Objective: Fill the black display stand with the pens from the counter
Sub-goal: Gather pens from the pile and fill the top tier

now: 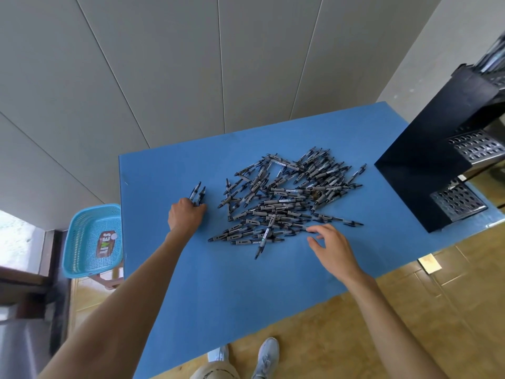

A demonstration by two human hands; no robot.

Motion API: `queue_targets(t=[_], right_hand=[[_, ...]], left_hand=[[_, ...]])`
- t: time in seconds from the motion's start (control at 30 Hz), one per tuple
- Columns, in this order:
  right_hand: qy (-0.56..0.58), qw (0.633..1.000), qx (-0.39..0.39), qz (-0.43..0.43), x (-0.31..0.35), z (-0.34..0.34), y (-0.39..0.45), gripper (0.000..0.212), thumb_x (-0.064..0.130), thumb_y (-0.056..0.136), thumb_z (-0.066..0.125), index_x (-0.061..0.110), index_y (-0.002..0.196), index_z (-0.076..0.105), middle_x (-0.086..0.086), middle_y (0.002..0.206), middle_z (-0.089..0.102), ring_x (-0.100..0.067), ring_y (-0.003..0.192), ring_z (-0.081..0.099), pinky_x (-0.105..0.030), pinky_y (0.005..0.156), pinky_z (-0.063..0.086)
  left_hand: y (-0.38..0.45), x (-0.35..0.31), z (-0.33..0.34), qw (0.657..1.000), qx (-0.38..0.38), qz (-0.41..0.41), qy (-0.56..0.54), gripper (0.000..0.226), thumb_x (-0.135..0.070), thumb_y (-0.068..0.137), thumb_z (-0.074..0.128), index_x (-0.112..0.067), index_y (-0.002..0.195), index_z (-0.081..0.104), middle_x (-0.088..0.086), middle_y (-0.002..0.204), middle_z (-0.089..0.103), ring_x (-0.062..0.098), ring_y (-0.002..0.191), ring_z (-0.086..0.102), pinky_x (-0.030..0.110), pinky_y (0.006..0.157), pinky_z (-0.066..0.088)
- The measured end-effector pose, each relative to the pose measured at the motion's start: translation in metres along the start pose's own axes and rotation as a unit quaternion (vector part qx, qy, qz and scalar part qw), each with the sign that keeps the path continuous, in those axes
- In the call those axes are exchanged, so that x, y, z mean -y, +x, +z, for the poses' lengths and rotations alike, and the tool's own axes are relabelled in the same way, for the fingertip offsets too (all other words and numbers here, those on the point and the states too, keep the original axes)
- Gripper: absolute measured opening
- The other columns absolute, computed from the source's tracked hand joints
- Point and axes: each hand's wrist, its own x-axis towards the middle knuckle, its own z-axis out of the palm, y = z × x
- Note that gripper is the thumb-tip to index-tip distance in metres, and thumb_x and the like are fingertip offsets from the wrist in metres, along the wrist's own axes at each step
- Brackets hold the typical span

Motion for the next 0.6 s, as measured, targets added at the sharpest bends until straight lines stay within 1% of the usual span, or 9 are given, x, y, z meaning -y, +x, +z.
queue_targets(t=[0.1, 0.17, 0.2, 0.27, 0.33, 0.4, 0.47, 0.53, 0.6], right_hand=[[0.001, 1.000, 0.001, -0.004, -0.002, 0.000, 0.001, 0.026, 0.028, 0.100, 0.058, 0.026, 0.125, 0.063, 0.011, 0.124, 0.056, -0.010, 0.107, 0.059, -0.034, 0.094, 0.051], [0.002, 1.000, 0.002, -0.007, -0.003, 0.001, 0.002, 0.026, 0.027, 0.100, 0.058, 0.025, 0.125, 0.064, 0.010, 0.124, 0.057, -0.011, 0.108, 0.060, -0.034, 0.094, 0.051], [0.003, 1.000, 0.001, -0.008, -0.002, 0.002, 0.003, 0.026, 0.027, 0.100, 0.058, 0.025, 0.125, 0.064, 0.010, 0.123, 0.057, -0.011, 0.109, 0.060, -0.034, 0.094, 0.051], [0.008, 1.000, 0.000, -0.012, 0.000, 0.004, 0.007, 0.025, 0.026, 0.100, 0.059, 0.023, 0.124, 0.065, 0.009, 0.122, 0.058, -0.011, 0.110, 0.061, -0.034, 0.094, 0.051], [0.013, 1.000, -0.001, -0.019, 0.004, 0.005, 0.009, 0.024, 0.025, 0.099, 0.060, 0.021, 0.123, 0.065, 0.008, 0.121, 0.059, -0.012, 0.108, 0.061, -0.032, 0.093, 0.051], [0.016, 1.000, -0.002, -0.024, 0.007, 0.006, 0.011, 0.024, 0.025, 0.099, 0.060, 0.021, 0.122, 0.065, 0.007, 0.119, 0.059, -0.011, 0.106, 0.061, -0.028, 0.088, 0.048], [0.021, 0.999, -0.003, -0.028, 0.010, 0.007, 0.012, 0.023, 0.025, 0.100, 0.060, 0.021, 0.122, 0.066, 0.009, 0.118, 0.058, -0.010, 0.105, 0.061, -0.025, 0.086, 0.045], [0.027, 0.999, -0.006, -0.032, 0.010, 0.007, 0.012, 0.023, 0.026, 0.100, 0.059, 0.022, 0.121, 0.066, 0.009, 0.117, 0.058, -0.009, 0.104, 0.061, -0.026, 0.086, 0.046], [0.030, 0.999, -0.005, -0.032, 0.008, 0.007, 0.010, 0.023, 0.028, 0.100, 0.059, 0.023, 0.121, 0.065, 0.009, 0.118, 0.058, -0.010, 0.104, 0.062, -0.030, 0.088, 0.050]], left_hand=[[-0.010, 0.006, -0.007, 0.999, 0.005, 0.017, 0.051, 0.037, -0.029, 0.084, 0.064, -0.007, 0.065, 0.042, 0.009, 0.063, 0.046, 0.024, 0.053, 0.040, 0.027, 0.050, 0.029], [-0.020, 0.013, -0.008, 0.997, 0.005, 0.028, 0.073, 0.034, -0.027, 0.085, 0.063, -0.006, 0.068, 0.042, 0.010, 0.065, 0.046, 0.026, 0.056, 0.041, 0.029, 0.050, 0.029], [-0.025, 0.016, -0.007, 0.997, 0.002, 0.032, 0.067, 0.030, -0.025, 0.087, 0.060, -0.006, 0.072, 0.043, 0.011, 0.068, 0.047, 0.027, 0.059, 0.042, 0.031, 0.051, 0.028], [-0.040, 0.023, -0.003, 0.999, -0.011, 0.032, 0.007, 0.020, -0.020, 0.092, 0.052, -0.005, 0.082, 0.042, 0.013, 0.072, 0.050, 0.031, 0.064, 0.043, 0.035, 0.053, 0.029], [-0.057, 0.026, 0.002, 0.997, -0.013, 0.046, -0.058, 0.012, -0.014, 0.093, 0.049, -0.008, 0.088, 0.040, 0.013, 0.071, 0.050, 0.029, 0.061, 0.042, 0.036, 0.054, 0.030], [-0.074, 0.022, 0.008, 0.994, 0.012, 0.079, -0.071, 0.010, -0.011, 0.091, 0.050, -0.013, 0.088, 0.040, 0.009, 0.067, 0.049, 0.028, 0.058, 0.042, 0.035, 0.053, 0.031], [-0.089, 0.010, 0.015, 0.991, 0.036, 0.116, -0.064, 0.014, -0.017, 0.090, 0.056, -0.020, 0.084, 0.043, 0.004, 0.063, 0.051, 0.028, 0.057, 0.046, 0.033, 0.051, 0.033], [-0.103, -0.008, 0.020, 0.986, 0.054, 0.147, -0.060, 0.023, -0.033, 0.090, 0.065, -0.024, 0.080, 0.047, -0.001, 0.062, 0.054, 0.024, 0.058, 0.053, 0.030, 0.050, 0.036], [-0.111, -0.030, 0.026, 0.982, 0.070, 0.164, -0.057, 0.035, -0.048, 0.087, 0.072, -0.026, 0.073, 0.049, -0.004, 0.060, 0.054, 0.017, 0.058, 0.053, 0.029, 0.051, 0.036]])
